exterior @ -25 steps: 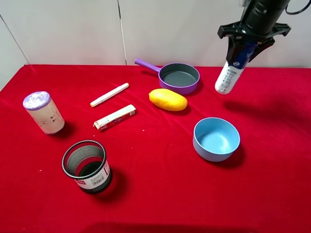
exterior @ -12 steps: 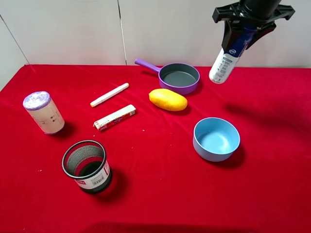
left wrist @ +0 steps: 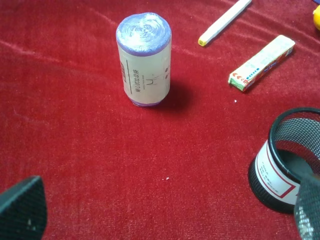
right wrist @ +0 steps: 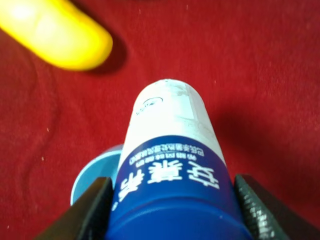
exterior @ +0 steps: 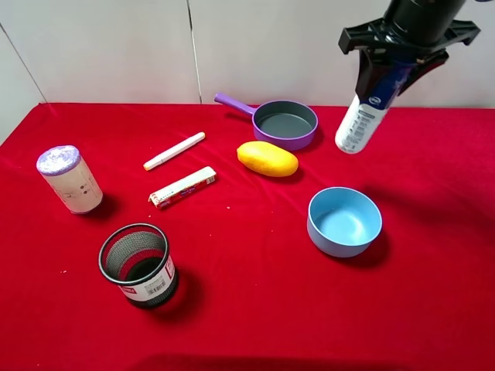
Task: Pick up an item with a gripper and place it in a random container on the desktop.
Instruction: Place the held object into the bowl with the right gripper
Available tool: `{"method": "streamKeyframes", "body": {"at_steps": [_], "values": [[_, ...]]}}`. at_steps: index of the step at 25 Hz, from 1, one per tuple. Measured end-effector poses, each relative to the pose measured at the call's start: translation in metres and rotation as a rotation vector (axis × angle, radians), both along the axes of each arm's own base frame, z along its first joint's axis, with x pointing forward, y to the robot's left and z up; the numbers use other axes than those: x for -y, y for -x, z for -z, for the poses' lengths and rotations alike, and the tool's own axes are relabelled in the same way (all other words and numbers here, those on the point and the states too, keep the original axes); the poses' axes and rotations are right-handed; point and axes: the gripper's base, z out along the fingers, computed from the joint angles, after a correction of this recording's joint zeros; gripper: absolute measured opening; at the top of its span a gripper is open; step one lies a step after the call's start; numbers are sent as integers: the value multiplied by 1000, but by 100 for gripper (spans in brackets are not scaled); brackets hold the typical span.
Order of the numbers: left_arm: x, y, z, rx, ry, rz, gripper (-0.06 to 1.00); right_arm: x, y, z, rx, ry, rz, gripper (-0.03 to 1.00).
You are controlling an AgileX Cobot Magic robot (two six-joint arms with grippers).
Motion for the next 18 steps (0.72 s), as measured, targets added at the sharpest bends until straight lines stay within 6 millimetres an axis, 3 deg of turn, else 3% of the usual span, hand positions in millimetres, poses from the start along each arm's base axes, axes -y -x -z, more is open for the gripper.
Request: {"method": "streamKeyframes", "body": {"at_steps": [8,18], "values": [[0,0,0,0,0,0,99,7,30,0,-37,-30,9,38],[0,0,0,0,0,0,99,11,51,32,-169,-29,26,38]]}}
